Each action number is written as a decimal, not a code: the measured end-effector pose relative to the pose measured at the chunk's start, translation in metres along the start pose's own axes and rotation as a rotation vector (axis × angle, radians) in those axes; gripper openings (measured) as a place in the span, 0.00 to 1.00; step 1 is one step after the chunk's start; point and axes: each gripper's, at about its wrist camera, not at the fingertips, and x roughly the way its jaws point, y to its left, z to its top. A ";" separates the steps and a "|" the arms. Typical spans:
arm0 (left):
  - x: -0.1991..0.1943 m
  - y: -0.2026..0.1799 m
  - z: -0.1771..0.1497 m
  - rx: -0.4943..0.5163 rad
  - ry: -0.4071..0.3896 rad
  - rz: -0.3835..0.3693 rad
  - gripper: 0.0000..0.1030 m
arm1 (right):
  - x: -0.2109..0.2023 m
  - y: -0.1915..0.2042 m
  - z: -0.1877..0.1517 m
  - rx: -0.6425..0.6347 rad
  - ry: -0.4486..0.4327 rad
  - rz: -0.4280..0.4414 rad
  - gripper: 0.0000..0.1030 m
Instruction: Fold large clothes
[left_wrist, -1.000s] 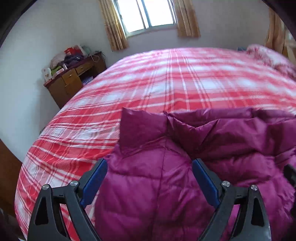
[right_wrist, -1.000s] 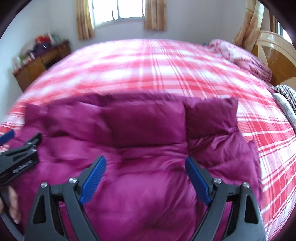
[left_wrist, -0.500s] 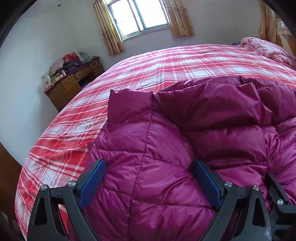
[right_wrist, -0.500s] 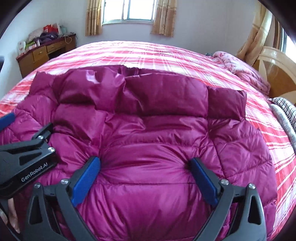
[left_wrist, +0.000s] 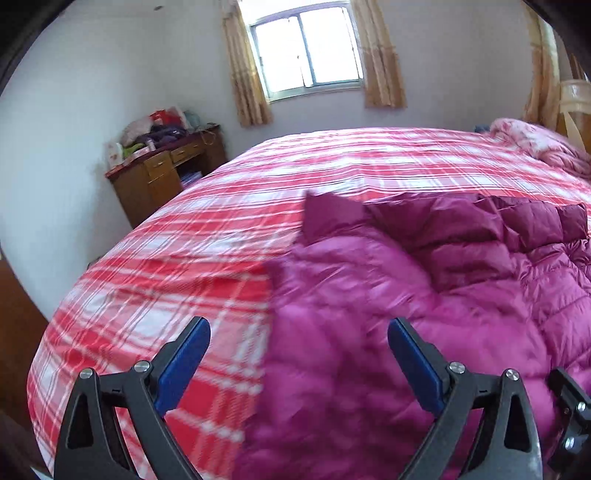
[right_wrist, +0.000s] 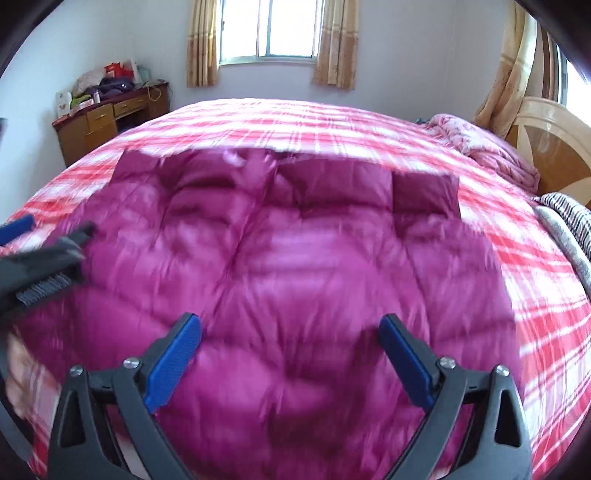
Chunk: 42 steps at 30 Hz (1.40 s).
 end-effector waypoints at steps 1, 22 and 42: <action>0.002 0.010 -0.007 -0.014 0.027 0.015 0.95 | 0.002 0.004 -0.003 -0.009 -0.006 -0.012 0.96; 0.000 0.012 -0.044 -0.077 0.132 -0.253 0.15 | 0.007 -0.062 -0.012 0.084 0.020 -0.123 0.83; -0.133 -0.135 0.026 0.413 -0.291 -0.344 0.09 | -0.012 -0.094 -0.013 0.127 0.056 -0.121 0.70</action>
